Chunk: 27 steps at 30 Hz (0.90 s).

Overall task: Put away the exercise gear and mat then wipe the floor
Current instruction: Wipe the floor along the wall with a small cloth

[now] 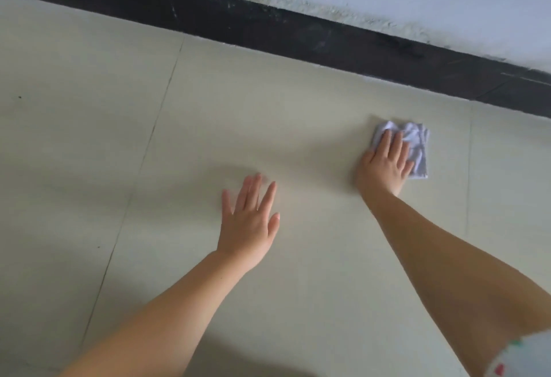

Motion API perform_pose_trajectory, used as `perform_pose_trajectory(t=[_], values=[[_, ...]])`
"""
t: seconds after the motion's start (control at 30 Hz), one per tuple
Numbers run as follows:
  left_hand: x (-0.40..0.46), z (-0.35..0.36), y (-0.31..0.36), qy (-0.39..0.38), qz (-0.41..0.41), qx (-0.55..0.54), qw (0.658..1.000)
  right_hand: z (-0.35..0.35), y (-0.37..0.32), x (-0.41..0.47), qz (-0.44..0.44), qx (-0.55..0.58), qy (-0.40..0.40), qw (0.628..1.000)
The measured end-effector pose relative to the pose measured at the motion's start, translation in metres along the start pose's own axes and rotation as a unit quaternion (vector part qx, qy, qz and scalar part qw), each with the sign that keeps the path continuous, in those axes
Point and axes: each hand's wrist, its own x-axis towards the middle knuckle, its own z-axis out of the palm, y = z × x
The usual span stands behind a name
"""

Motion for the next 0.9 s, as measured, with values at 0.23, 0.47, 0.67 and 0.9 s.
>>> perform_pose_trajectory(t=[0.23, 0.47, 0.67, 0.9], values=[[0.002, 0.011, -0.004, -0.02, -0.001, 0.037, 0.999, 0.03, -0.091, -0.042, -0.412, -0.062, -0.094, 0.904], [0.002, 0.002, -0.005, -0.02, 0.002, 0.048, 0.999, 0.0, 0.014, 0.064, -0.301, -0.069, 0.019, 0.951], [0.007, 0.008, 0.037, 0.006, 0.018, 0.054, 0.998, -0.044, 0.14, 0.058, 0.174, 0.044, 0.062, 0.982], [0.009, 0.003, 0.055, 0.023, 0.004, 0.0, 1.0, 0.029, 0.039, -0.101, -0.176, 0.008, 0.022, 0.984]])
